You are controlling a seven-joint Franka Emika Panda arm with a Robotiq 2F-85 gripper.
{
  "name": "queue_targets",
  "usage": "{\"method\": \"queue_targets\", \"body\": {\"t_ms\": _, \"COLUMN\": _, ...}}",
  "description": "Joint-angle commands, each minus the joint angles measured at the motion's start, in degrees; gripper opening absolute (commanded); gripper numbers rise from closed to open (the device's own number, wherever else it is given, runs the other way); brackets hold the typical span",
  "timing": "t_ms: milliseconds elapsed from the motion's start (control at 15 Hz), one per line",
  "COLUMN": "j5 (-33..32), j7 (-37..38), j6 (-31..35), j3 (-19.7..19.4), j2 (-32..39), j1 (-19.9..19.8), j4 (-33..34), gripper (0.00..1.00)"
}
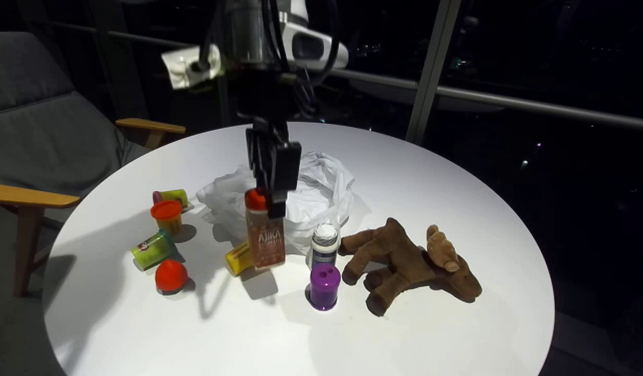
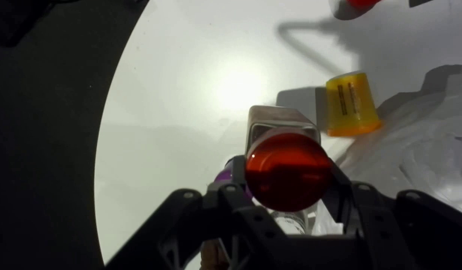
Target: Put all the objects in the white plastic bag
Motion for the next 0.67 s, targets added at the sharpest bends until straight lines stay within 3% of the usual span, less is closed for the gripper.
{"method": "queue_targets", "body": {"t_ms": 0, "j5": -3.14, "j7": -1.37, "j6": -6.94, "j3": 3.44, "j2": -5.2, "j1": 1.52, "j4": 6.2, "gripper": 0.25}}
{"method": "queue_targets", "body": {"t_ms": 333, "j5": -2.13, "j7": -4.85, "j6": -7.46, "j3": 9.4, "j2": 5.06, "j1": 3.61, "j4": 20.07, "gripper": 0.25}}
{"method": "queue_targets", "body": {"t_ms": 600, "j5": -2.26, "j7": -1.52, "j6": -6.18, "j3": 8.74, "j2": 16.92, "j1": 6.34, "j4": 29.75, "gripper": 0.25}}
